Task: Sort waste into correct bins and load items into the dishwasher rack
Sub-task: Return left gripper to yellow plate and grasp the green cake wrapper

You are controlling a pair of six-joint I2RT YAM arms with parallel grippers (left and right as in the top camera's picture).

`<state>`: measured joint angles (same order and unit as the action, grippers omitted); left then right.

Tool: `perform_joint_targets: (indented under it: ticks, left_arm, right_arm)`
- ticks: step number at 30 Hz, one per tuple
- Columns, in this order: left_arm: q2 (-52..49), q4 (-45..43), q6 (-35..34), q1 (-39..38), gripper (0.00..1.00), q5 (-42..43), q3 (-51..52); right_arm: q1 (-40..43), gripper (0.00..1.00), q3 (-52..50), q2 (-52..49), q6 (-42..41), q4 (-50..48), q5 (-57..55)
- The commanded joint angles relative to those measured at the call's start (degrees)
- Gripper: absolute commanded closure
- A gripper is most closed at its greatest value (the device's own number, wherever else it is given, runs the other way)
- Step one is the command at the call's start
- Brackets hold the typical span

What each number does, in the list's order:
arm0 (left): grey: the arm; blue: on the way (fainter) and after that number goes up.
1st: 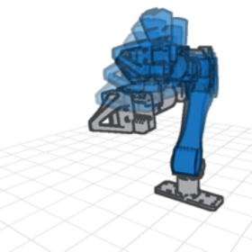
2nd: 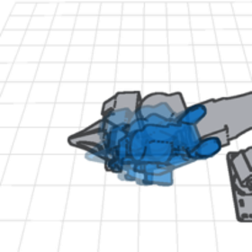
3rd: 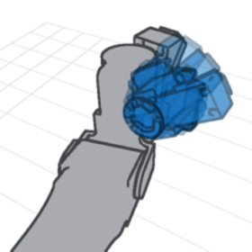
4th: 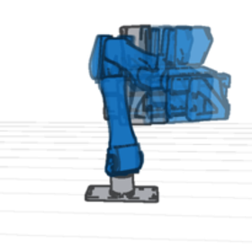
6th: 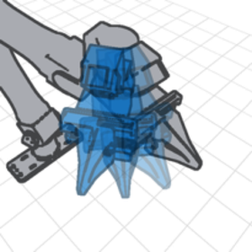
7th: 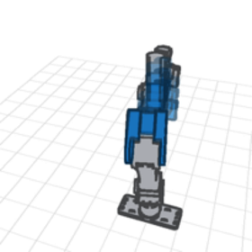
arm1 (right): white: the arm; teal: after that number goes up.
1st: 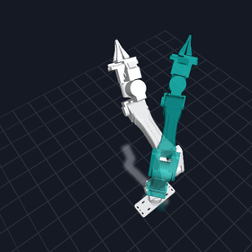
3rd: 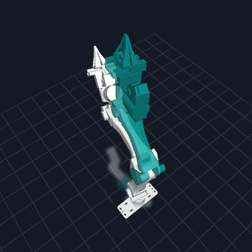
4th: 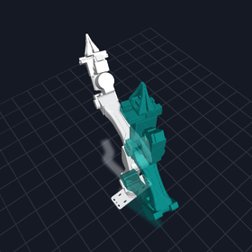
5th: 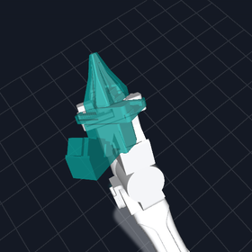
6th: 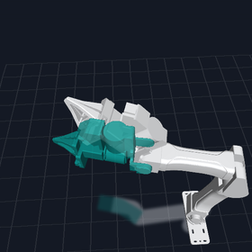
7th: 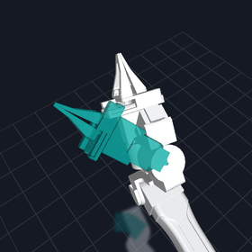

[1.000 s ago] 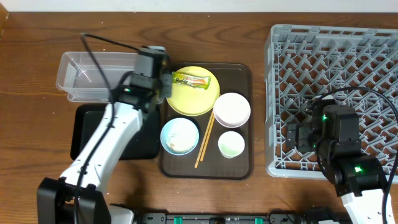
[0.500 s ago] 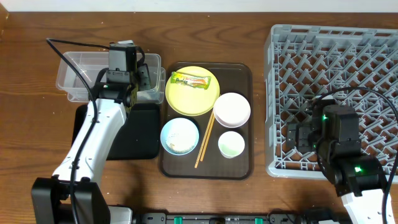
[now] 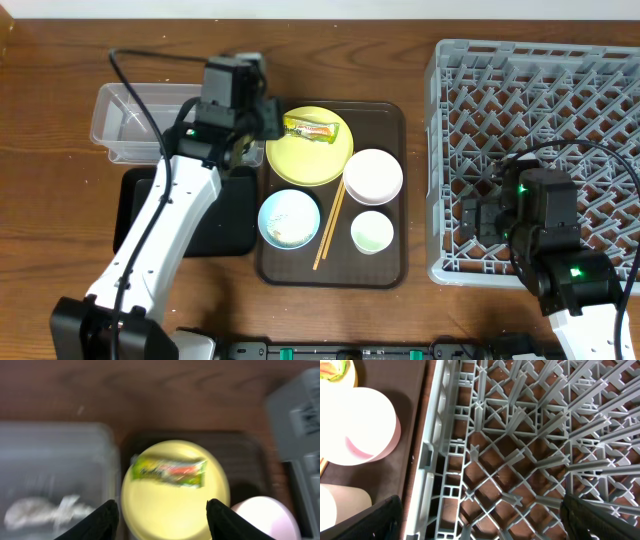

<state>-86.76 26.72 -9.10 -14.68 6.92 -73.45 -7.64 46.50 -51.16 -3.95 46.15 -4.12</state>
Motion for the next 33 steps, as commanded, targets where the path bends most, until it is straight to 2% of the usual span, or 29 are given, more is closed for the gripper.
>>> perform_joint_targets:
  ticks: [1,4,7,10,13,15,16,17,25,33]
  left_arm:
    - [-1.4,0.1,11.5,-1.8,0.41,4.2,-3.3]
    - [-2.6,0.5,21.7,-2.9,0.41,9.2,-3.3]
    - [-4.7,0.9,30.4,-3.5,0.41,8.9,-3.3]
    - [-7.3,0.7,37.8,-3.6,0.29,8.9,-3.3]
    - [-10.4,0.7,43.9,-3.6,0.27,8.9,-3.3]
    - [-12.2,0.6,45.5,-3.6,0.27,8.9,-3.3]
    - [-13.1,0.2,45.5,-3.6,0.17,8.9,-3.3]
    - [-13.7,0.0,45.5,-3.5,0.14,8.9,-3.3]
    - [-15.9,-0.5,44.5,-4.1,0.08,9.3,-3.3]
    - [-20.0,-2.4,56.2,-4.1,0.06,9.1,-3.3]
  right_arm:
    - [0.6,0.01,1.3,0.2,-0.7,0.2,-0.3]
    - [0.6,0.01,1.3,0.2,-0.7,0.2,-0.3]
    - [0.6,0.01,1.3,0.2,-0.7,0.2,-0.3]
    - [0.6,0.01,1.3,0.2,-0.7,0.2,-0.3]
    - [0.6,0.01,1.3,0.2,-0.7,0.2,-0.3]
    - [0.6,0.01,1.3,0.2,-0.7,0.2,-0.3]
    - [0.6,0.01,1.3,0.2,-0.7,0.2,-0.3]
    - [0.6,0.01,1.3,0.2,-0.7,0.2,-0.3]
    - [0.6,0.01,1.3,0.2,-0.7,0.2,-0.3]
    - [0.6,0.01,1.3,0.2,-0.7,0.4,-0.3]
